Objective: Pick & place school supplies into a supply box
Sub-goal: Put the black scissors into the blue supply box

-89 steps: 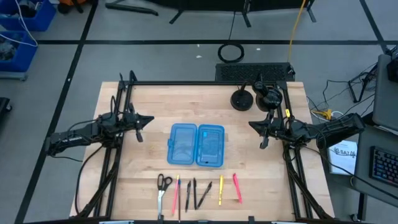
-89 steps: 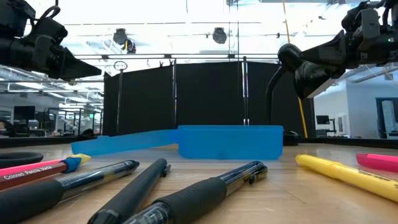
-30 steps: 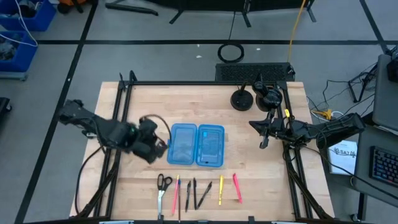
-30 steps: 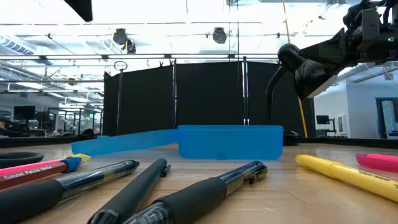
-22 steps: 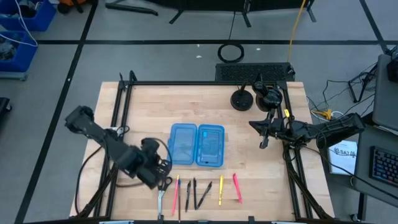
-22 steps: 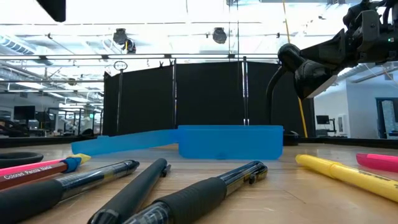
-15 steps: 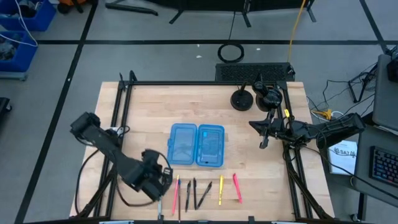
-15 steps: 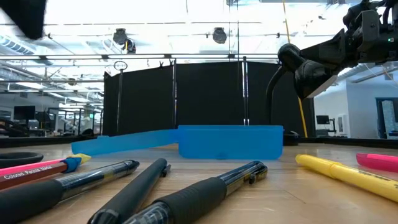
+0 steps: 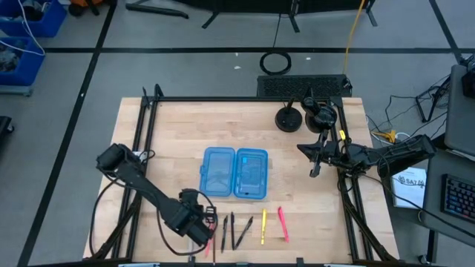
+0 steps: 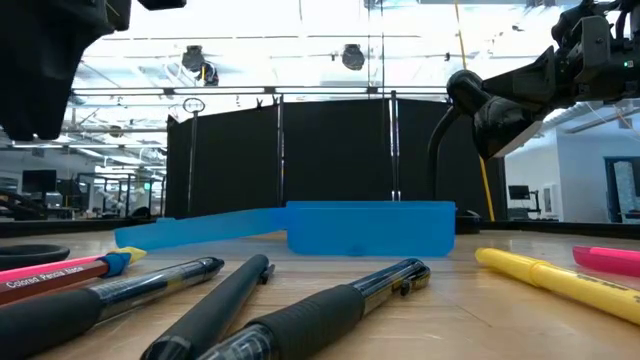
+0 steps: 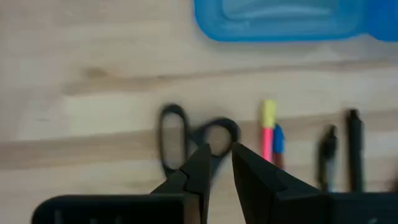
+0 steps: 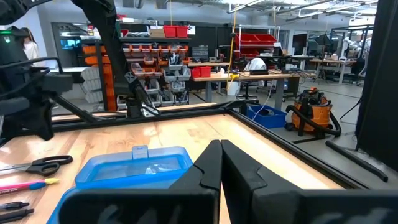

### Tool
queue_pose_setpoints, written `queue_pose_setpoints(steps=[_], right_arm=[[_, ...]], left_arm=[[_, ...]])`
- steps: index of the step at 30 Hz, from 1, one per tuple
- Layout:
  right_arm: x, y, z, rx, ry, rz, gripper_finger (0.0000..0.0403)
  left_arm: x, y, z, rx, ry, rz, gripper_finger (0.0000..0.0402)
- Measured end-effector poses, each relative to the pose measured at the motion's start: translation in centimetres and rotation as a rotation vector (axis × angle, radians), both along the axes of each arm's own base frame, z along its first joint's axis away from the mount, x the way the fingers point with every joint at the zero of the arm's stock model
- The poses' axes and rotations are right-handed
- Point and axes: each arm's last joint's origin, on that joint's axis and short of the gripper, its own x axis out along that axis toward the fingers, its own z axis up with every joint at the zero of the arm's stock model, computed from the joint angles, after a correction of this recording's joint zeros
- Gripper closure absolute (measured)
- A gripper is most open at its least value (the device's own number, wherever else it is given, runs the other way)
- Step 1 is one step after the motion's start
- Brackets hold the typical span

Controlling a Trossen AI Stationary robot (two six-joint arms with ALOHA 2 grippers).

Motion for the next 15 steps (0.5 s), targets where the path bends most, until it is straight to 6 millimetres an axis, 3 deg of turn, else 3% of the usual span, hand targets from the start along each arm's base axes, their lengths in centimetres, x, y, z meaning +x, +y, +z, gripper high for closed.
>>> queue_pose_setpoints(steps=[15], right_arm=[[0.00, 0.00, 0.01, -0.002, 0.001, 0.000, 0.0403]], left_arm=[[0.99, 0.30, -0.49, -0.044, 0.017, -0.115, 0.0332]])
